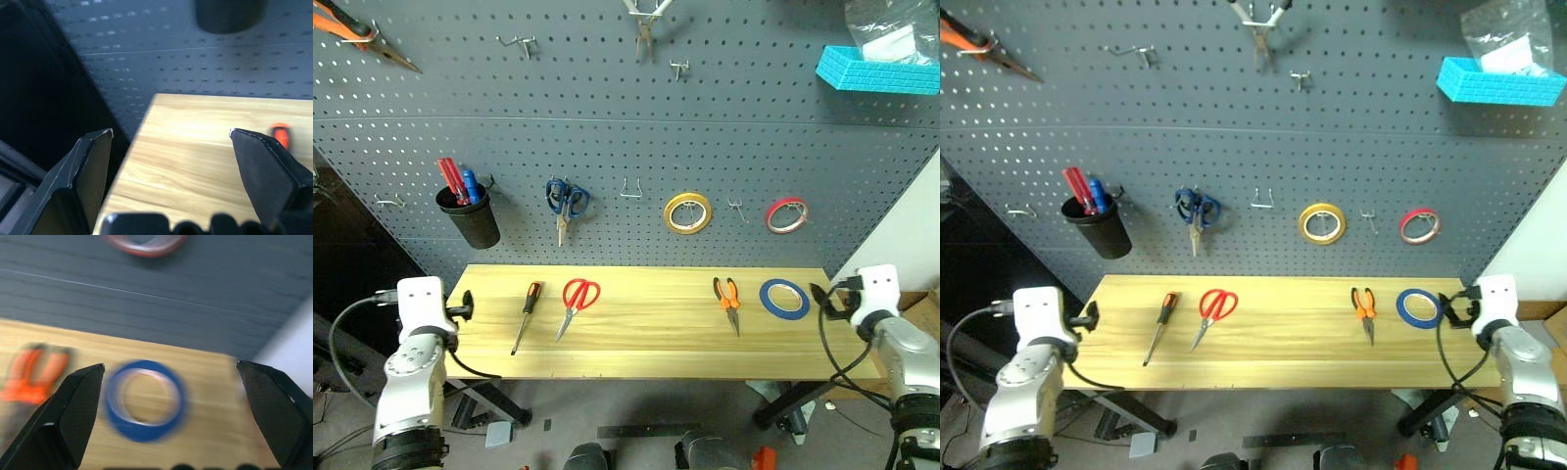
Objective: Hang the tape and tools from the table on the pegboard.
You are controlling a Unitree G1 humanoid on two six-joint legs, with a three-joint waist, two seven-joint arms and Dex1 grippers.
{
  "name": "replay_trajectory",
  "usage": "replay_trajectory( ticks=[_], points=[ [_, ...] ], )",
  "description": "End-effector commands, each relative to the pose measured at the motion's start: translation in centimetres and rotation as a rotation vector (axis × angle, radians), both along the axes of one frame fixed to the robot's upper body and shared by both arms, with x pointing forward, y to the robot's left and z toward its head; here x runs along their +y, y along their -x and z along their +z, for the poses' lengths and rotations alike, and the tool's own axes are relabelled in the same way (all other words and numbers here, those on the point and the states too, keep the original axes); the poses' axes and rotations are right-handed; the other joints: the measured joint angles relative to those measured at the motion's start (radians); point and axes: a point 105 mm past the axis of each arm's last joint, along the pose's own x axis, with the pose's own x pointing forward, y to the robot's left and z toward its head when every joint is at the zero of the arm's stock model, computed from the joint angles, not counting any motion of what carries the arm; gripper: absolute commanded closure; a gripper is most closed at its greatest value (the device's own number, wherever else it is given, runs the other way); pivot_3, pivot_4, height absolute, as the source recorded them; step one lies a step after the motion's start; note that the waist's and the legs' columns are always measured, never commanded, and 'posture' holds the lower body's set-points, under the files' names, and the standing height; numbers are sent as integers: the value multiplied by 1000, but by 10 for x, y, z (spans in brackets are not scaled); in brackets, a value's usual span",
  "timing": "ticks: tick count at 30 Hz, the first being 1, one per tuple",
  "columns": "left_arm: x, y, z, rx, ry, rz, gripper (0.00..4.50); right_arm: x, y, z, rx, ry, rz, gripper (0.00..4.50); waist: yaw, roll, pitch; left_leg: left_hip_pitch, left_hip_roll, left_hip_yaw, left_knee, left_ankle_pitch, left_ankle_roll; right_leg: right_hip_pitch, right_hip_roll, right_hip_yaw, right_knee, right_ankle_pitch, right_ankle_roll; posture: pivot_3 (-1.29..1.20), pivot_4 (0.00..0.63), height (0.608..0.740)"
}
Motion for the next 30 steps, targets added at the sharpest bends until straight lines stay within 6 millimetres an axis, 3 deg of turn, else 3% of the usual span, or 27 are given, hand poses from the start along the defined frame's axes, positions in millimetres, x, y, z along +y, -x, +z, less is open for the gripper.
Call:
replay_trajectory(
  ticks=[1,6,9,12,17,21,30],
  points=[
    [-28,-10,16,-10,-52,-88,388,14,-2,21,-20,0,44,0,2,0,14,-1,0,0,0,0,0,0,0,0,0,0,0,-52,153,740],
    [-105,-25,31,-19,-53,-500,388,29,-13,15,79,-19,68,0,2,-1,58,-3,0,-1,0,0,0,-3,0,0,0,3,5,-62,196,740],
    [-155,-21,42,-10,20,-780,388,32,-23,10,138,-7,81,0,1,-2,82,-6,0,0,0,0,0,-6,0,0,0,3,5,-73,223,740],
    [-192,-12,55,-9,89,-994,388,30,-35,10,171,6,85,0,0,0,96,-16,0,0,2,0,0,-15,0,0,1,4,6,-69,239,740],
    [-218,-7,60,30,41,-1188,388,20,-52,4,243,15,34,0,-2,1,126,-20,0,0,3,-1,2,-17,0,0,0,4,6,-68,258,740],
    [-233,-12,65,20,6,-1266,388,7,-59,-14,333,49,-16,0,-2,-1,148,-21,0,0,4,-2,3,-17,0,0,0,4,7,-62,274,740],
    [-242,-11,67,18,-15,-1328,388,5,-60,-30,410,129,-1,0,-1,-3,172,-22,-1,0,4,-3,5,-17,-1,0,-1,6,4,-28,285,740]
  ],
)
